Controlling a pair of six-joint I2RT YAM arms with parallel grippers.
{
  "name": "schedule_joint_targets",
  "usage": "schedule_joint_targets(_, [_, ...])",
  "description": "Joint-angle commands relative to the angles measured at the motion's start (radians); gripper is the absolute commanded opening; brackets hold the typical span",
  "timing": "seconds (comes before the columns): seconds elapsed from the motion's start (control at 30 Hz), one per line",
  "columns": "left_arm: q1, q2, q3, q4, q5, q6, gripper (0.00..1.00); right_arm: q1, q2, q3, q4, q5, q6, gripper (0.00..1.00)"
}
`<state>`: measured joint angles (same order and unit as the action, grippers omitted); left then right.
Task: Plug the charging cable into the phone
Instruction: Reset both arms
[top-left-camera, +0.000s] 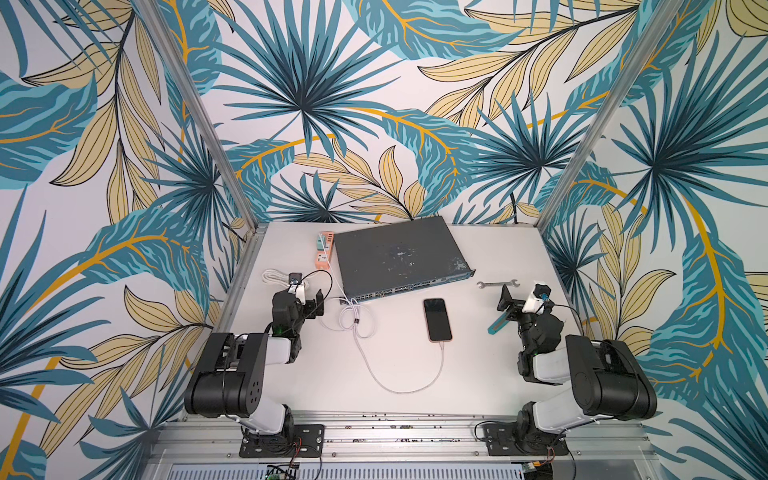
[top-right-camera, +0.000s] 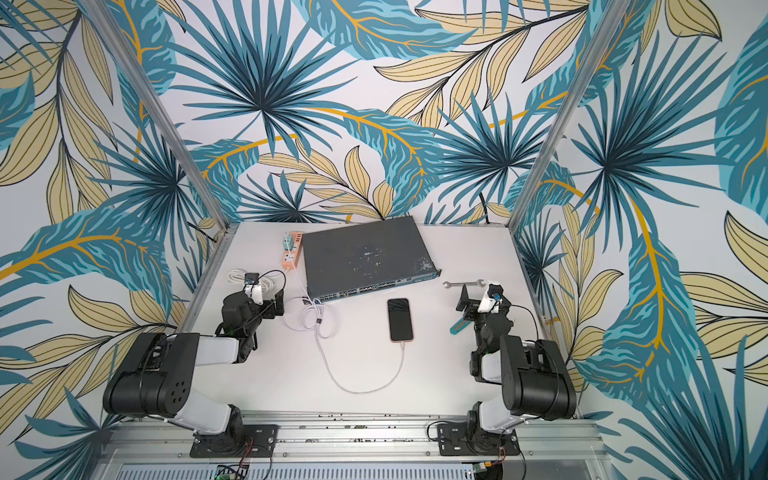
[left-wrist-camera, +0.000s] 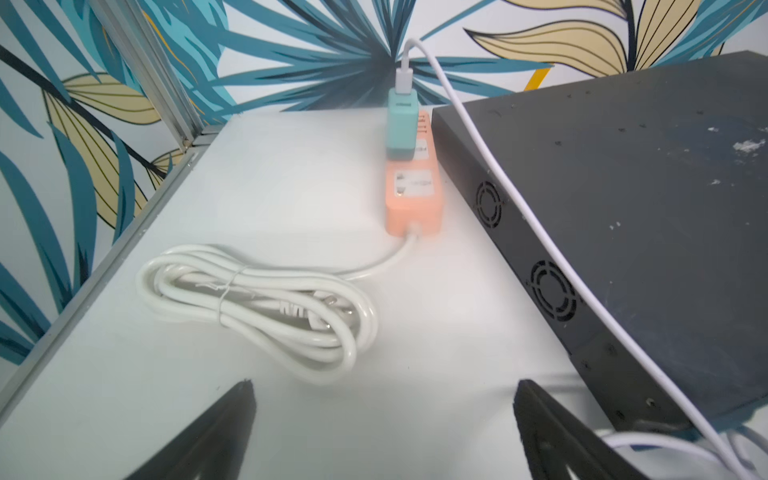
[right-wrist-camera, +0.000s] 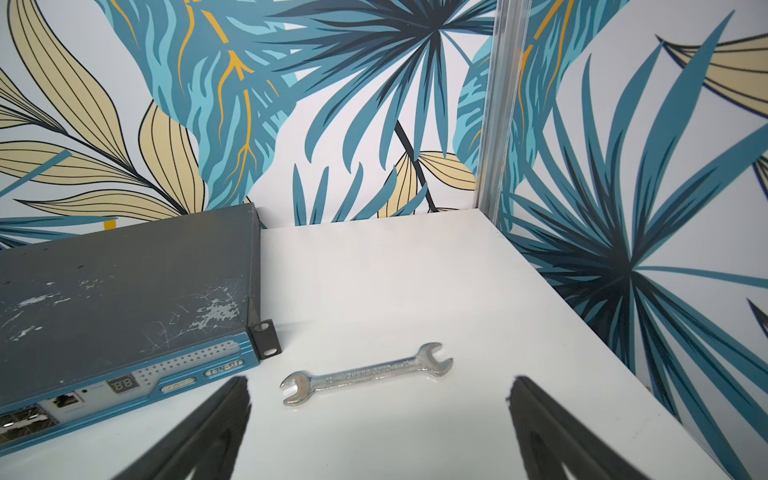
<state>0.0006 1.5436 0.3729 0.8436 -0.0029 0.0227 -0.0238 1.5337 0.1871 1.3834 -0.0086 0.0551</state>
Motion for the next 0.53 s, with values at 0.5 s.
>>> schedule_joint_targets(0.5, [-0.011,0.016,0.003,0.110,0.046,0.046,1.00,-0.004,-0.002,-0.048,0.133,0.061,0.014,1.00])
